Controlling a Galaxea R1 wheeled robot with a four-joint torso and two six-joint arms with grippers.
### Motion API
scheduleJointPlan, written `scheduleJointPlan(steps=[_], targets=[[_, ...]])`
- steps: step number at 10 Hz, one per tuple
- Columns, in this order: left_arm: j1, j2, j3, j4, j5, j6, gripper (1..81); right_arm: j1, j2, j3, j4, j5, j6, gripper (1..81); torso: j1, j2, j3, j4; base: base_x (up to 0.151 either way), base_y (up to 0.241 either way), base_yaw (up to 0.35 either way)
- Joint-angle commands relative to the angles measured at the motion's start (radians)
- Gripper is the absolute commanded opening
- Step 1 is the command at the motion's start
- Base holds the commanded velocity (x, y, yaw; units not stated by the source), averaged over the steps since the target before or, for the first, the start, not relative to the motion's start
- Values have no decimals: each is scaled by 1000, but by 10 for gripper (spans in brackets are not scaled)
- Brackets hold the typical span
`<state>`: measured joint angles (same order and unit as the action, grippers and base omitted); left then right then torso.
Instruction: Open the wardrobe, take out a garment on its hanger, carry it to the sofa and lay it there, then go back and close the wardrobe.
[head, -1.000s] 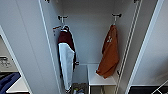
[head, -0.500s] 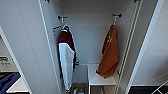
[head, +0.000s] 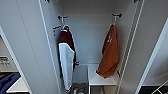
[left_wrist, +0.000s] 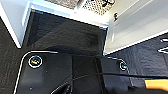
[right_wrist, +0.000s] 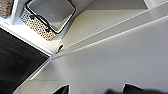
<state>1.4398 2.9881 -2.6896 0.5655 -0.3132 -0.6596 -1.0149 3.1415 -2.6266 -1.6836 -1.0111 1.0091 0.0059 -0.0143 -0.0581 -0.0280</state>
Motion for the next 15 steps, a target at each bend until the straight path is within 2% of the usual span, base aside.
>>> scheduleJointPlan(steps=[1,2,3,4,8,10,13,15], targets=[[-49,3,5,28,22,1,811,91,-22,-18,39,-103,31,811,0,0,0,0,0,0,0],[-48,3,5,28,20,1,811,68,-27,7,64,-63,29,811,0,0,0,0,0,0,0],[-46,2,5,28,20,1,811,42,-44,51,80,21,29,811,0,0,0,0,0,0,0],[-46,0,4,28,20,1,811,29,-71,93,147,81,28,811,0,0,0,0,0,0,0],[-45,2,4,31,20,1,811,0,-292,352,542,359,14,811,0,0,0,0,0,0,0],[-37,-6,5,28,22,-3,811,-52,-360,392,698,483,12,811,0,0,0,0,0,0,0],[-2,-23,5,28,23,-5,811,-194,-340,372,711,515,14,811,0,0,0,0,0,0,0],[1,-17,5,30,26,-3,811,-296,-315,321,714,603,23,811,0,0,0,0,0,0,0]])
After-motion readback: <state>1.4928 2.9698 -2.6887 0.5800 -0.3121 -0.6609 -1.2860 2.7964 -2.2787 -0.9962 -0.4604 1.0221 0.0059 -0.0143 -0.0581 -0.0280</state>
